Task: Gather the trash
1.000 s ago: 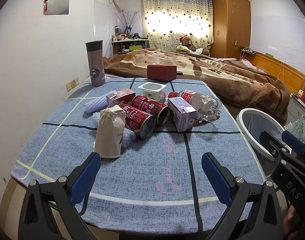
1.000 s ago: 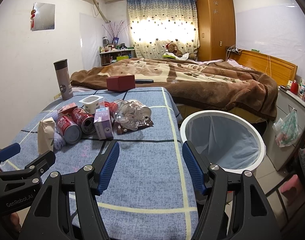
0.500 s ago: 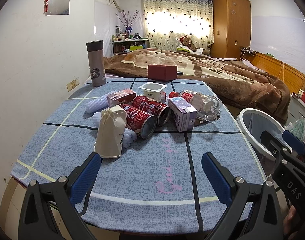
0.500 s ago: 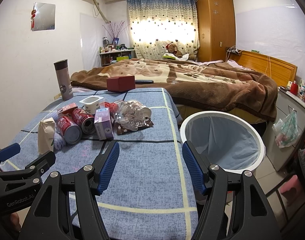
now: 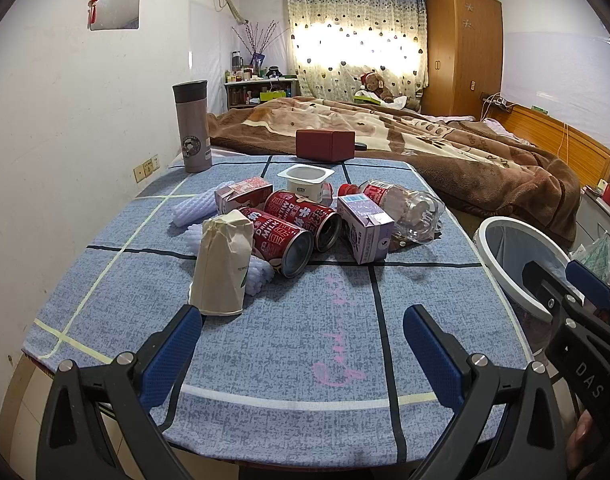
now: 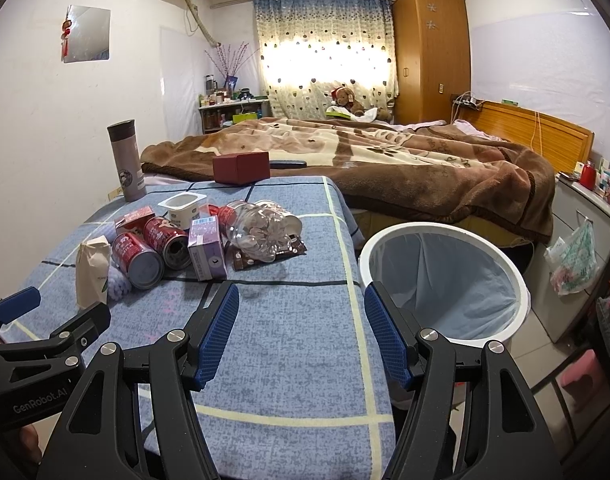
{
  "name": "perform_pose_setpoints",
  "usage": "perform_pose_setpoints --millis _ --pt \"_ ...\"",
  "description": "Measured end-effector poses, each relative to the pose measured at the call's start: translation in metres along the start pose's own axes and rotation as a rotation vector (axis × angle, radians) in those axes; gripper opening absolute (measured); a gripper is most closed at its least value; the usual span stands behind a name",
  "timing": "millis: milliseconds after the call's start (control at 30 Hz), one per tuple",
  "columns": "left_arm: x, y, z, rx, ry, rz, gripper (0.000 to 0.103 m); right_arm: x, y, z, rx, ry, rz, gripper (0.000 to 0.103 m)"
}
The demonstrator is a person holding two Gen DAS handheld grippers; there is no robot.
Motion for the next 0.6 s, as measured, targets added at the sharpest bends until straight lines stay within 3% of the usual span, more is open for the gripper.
perform_pose_setpoints --millis 400,600 --pt "0.003 -0.003 -0.001 0.001 -0.003 0.003 0.102 0.0 -0.004 -0.001 0.009 0.004 0.008 0.067" --pt "0.011 -0.018 -0.006 0.059 0.017 -0.018 0.102 -0.005 -0.015 0.0 0.016 -0.009 0.049 0.067"
Point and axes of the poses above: each gripper's, at about its wrist camera, not at the fingertips, and y roughly against the way its jaws point, x to its left, z to its top, the point moved 10 cm from there along -y, roughly the way its jaws point, and after that the axes turned 9 degrees about z, right-handed, at the moved point
